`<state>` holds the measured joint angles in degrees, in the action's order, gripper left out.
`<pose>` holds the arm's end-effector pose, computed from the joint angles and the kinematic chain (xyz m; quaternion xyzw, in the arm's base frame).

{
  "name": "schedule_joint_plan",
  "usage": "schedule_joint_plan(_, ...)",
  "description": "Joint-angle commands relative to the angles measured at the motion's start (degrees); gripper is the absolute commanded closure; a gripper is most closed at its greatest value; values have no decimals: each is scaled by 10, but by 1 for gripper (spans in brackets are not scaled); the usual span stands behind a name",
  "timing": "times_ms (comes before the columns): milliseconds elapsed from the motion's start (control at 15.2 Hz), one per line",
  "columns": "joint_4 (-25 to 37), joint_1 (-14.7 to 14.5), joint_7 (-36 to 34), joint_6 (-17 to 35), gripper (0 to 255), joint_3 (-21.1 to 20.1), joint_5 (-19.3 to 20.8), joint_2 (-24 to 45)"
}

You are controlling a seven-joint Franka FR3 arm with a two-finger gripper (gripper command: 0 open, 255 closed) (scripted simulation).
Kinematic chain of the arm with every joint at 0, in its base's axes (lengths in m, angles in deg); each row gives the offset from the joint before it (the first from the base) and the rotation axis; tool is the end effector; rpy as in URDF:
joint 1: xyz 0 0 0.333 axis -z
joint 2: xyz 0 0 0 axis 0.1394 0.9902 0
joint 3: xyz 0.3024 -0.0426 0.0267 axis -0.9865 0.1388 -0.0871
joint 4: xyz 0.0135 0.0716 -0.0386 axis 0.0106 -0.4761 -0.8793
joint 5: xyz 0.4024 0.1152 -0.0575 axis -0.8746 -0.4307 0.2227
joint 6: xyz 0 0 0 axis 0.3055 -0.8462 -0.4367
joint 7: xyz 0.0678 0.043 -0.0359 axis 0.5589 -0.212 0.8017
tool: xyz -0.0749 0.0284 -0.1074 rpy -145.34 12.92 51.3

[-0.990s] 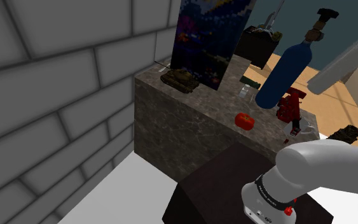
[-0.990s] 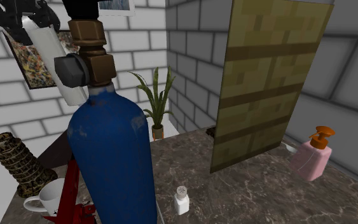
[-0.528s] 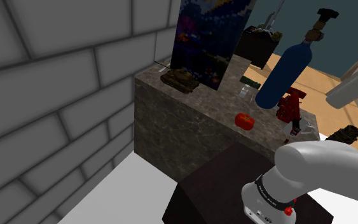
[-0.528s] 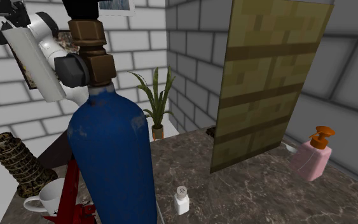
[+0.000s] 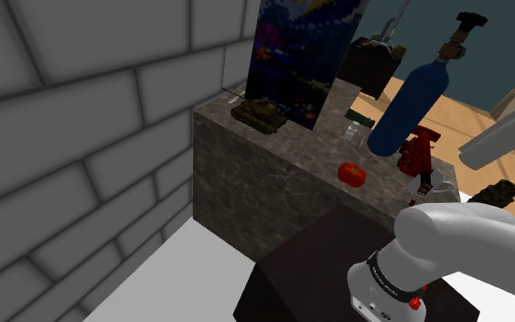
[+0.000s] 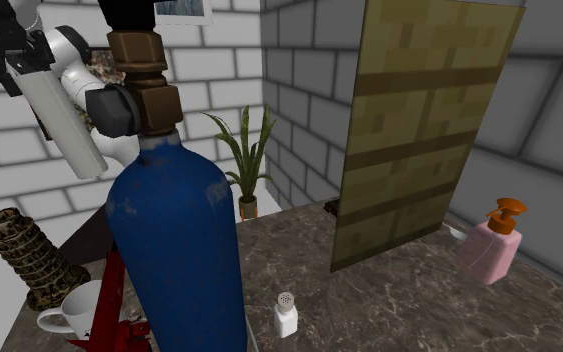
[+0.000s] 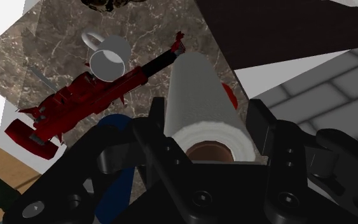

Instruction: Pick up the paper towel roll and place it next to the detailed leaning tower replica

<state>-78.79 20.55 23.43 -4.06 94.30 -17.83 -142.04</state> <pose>0.0035 -0.3346 0.6604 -0.9905 0.1039 -0.0895 0.0065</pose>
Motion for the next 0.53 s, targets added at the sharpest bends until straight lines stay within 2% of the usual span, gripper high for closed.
schedule_joint_plan(0, -19, 4, 0, 10, 255, 3, 4, -9)
schedule_joint_plan(462, -88, 17, -2, 49, 255, 16, 21, -41)
